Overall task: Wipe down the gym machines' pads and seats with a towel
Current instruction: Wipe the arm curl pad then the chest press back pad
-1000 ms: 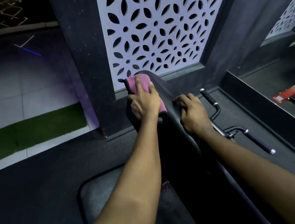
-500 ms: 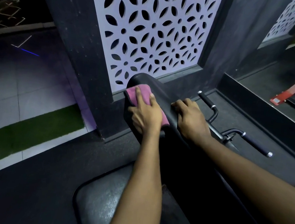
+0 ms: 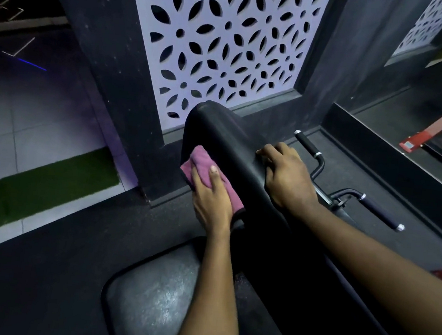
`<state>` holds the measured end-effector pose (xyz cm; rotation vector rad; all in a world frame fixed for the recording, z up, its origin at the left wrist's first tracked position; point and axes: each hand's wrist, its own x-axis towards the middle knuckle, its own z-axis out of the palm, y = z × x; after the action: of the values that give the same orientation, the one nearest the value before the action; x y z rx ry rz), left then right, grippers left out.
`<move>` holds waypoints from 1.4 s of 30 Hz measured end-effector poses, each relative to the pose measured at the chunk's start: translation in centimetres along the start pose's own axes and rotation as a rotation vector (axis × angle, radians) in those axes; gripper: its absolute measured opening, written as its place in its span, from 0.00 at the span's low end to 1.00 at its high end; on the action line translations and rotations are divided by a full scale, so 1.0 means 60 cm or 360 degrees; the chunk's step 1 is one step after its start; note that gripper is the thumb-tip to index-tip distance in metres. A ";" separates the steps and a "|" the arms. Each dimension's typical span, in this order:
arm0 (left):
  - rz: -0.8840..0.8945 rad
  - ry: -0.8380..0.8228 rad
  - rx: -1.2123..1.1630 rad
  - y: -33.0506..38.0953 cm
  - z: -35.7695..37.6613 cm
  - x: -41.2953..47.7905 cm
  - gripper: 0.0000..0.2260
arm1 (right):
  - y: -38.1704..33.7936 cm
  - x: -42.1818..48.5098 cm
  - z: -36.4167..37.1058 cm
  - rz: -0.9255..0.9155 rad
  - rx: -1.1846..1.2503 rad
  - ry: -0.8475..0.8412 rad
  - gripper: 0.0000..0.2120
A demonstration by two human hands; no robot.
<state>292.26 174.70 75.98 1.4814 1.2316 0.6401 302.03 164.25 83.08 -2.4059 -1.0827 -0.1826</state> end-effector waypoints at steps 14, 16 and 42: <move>-0.0271 -0.0091 -0.0004 -0.044 -0.003 0.055 0.27 | 0.002 0.002 0.002 0.0004 -0.0017 0.0022 0.11; -0.0328 -0.0122 -0.0059 -0.080 0.002 -0.008 0.27 | 0.004 0.002 0.002 0.0009 -0.0004 0.0014 0.12; -0.0495 -0.0008 0.0123 -0.086 0.001 0.180 0.24 | 0.005 0.006 0.003 0.0114 0.0126 0.0020 0.17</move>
<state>293.96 184.17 68.89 1.3150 1.4590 0.3841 302.52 164.41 82.93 -2.3651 -0.9783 -0.1276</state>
